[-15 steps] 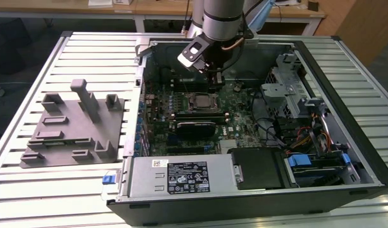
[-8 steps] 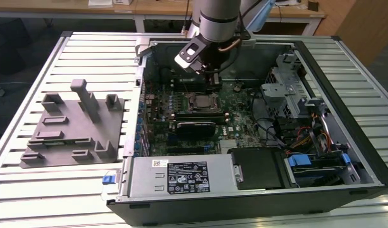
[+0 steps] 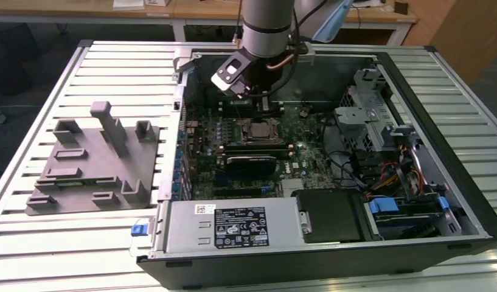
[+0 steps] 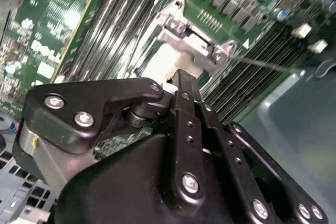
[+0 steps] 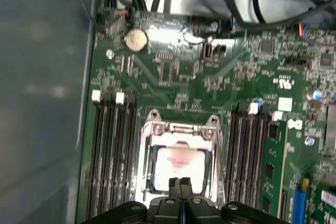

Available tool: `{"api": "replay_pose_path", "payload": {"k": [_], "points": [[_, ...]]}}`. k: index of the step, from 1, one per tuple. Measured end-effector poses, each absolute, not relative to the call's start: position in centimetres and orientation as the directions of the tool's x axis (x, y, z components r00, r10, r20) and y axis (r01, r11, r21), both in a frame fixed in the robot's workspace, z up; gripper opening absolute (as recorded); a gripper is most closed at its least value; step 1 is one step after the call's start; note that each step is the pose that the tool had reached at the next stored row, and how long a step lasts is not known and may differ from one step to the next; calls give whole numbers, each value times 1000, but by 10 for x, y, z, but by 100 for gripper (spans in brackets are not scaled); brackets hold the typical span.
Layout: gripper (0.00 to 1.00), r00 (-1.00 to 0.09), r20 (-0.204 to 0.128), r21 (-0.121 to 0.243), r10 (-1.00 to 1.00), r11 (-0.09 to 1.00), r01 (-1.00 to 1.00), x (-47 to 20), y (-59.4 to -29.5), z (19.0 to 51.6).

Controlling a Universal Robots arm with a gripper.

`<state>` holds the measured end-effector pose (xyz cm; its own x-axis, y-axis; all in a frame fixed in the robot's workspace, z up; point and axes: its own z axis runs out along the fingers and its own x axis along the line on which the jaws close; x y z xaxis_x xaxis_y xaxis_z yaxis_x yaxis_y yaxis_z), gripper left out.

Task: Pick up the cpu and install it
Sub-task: 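Close the cpu cover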

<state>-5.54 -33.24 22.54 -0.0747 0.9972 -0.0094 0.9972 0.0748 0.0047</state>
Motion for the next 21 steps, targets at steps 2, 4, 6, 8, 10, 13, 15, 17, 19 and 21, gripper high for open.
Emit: {"api": "replay_pose_path", "payload": {"k": [2,4,6,8,10,13,15,17,19,21], "points": [[12,-75,-10,5,997,75,997,-60,-332,224],[12,-75,-9,5,997,75,997,-63,-332,221],[12,-75,-9,5,997,75,997,-65,-332,219],[12,-75,-9,5,997,75,997,-65,-332,217],[12,-75,-9,5,997,75,997,-65,-332,216],[12,-75,-9,5,997,75,997,-66,-332,214],[12,-75,-9,5,997,75,997,-66,-332,212],[12,-75,-9,5,997,75,997,-66,-332,210],[12,-75,-9,5,997,75,997,-67,-332,209],[12,-75,-9,5,997,75,997,-67,-332,206]]}}
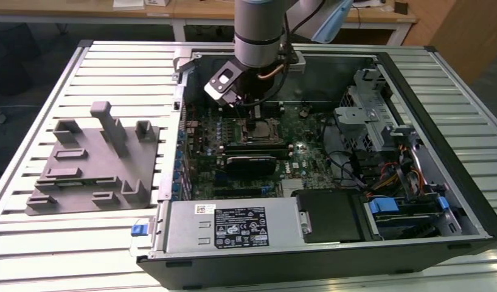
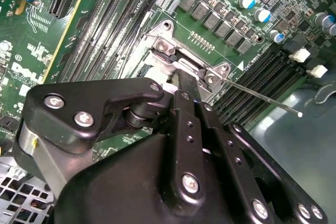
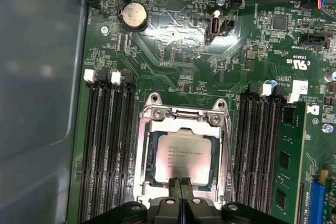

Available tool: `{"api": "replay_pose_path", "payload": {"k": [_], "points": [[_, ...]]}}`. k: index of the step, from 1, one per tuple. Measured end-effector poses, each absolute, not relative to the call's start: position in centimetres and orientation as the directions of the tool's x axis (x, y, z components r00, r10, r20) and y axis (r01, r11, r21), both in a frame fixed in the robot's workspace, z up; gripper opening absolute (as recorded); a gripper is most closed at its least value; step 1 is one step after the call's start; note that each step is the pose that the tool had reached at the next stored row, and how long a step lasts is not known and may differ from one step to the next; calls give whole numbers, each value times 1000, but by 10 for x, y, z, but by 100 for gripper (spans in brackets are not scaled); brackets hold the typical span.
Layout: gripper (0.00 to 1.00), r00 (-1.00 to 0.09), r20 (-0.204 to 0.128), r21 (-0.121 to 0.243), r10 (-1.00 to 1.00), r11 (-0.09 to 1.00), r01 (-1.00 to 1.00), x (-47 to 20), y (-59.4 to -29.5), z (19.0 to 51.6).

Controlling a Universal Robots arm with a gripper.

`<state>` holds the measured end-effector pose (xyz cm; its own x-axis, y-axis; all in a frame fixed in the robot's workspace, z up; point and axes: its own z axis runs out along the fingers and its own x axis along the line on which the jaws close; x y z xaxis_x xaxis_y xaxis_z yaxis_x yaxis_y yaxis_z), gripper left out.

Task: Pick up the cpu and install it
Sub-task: 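Close the cpu cover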

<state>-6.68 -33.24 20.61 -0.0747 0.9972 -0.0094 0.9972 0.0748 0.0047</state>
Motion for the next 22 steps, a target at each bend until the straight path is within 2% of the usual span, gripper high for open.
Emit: {"api": "replay_pose_path", "payload": {"k": [22], "points": [[12,-75,-7,5,997,75,997,-63,-332,202]]}}
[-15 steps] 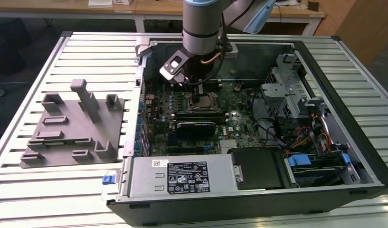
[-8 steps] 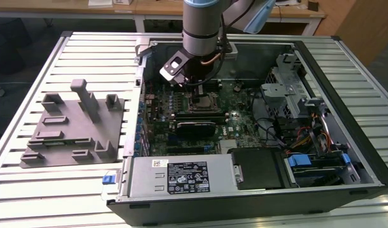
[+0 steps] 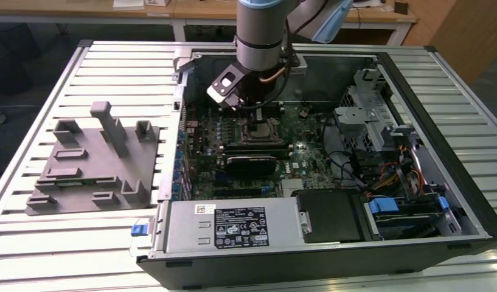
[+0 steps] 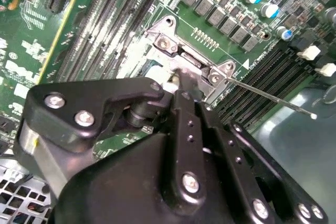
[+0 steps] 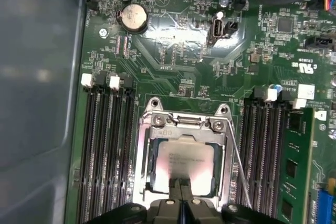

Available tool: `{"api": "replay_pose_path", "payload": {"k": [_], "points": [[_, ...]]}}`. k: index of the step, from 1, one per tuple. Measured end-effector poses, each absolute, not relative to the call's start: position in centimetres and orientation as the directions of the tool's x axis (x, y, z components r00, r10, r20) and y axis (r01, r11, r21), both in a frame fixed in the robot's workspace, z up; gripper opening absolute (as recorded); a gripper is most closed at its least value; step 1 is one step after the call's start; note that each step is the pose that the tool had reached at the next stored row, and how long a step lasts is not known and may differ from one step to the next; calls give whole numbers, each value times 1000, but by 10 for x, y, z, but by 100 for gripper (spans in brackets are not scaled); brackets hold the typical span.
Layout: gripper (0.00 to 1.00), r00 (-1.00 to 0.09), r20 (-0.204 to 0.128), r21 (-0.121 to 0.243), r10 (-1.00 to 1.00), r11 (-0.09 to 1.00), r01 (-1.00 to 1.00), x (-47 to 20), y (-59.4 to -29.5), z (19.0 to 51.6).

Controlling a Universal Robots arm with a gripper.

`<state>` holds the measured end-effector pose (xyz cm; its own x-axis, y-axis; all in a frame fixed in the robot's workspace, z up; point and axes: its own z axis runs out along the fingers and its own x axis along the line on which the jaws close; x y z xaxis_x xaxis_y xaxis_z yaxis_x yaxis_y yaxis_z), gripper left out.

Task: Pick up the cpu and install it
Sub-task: 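Close the cpu cover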

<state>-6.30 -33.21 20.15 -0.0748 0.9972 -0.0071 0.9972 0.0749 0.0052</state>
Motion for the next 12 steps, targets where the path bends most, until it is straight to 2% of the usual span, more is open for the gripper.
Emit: {"api": "replay_pose_path", "payload": {"k": [6,12], "points": [[12,-75,-8,4,997,75,997,-63,-332,221],[12,-75,-8,4,997,75,997,-60,-333,222]]}}
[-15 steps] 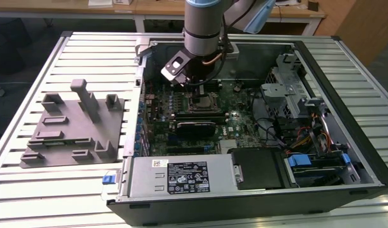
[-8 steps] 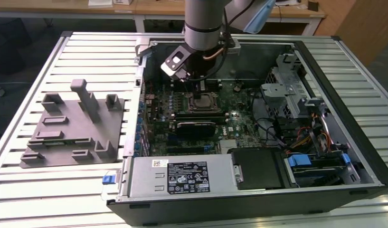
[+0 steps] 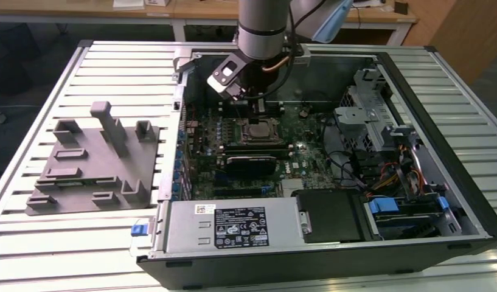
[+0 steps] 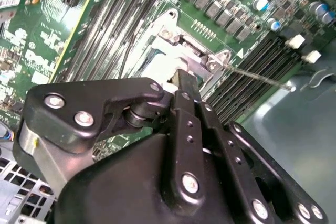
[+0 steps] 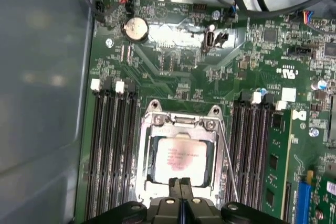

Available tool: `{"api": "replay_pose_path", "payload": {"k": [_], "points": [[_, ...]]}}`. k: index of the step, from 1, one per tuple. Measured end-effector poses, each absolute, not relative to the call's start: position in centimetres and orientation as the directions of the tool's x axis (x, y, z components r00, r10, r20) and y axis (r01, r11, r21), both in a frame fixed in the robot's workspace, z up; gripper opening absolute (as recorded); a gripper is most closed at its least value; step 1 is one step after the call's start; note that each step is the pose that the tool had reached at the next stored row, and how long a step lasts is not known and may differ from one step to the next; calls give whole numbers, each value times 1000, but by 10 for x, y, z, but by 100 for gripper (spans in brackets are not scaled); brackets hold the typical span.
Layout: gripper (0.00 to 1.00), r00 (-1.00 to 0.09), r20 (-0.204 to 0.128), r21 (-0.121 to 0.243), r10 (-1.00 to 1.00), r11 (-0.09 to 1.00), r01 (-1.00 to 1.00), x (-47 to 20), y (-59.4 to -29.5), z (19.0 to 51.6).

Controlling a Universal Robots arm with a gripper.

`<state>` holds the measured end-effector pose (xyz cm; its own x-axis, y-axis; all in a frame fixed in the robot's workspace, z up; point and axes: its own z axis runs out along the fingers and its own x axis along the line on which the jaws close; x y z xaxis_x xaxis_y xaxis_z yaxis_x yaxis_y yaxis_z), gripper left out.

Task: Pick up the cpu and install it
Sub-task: 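Close the cpu cover, then install the first cpu locking lever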

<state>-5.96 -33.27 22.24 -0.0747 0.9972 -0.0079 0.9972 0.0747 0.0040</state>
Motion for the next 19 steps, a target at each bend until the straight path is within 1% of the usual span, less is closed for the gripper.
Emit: {"api": "replay_pose_path", "payload": {"k": [19], "points": [[12,-75,-8,4,997,75,997,-50,-333,224]]}}
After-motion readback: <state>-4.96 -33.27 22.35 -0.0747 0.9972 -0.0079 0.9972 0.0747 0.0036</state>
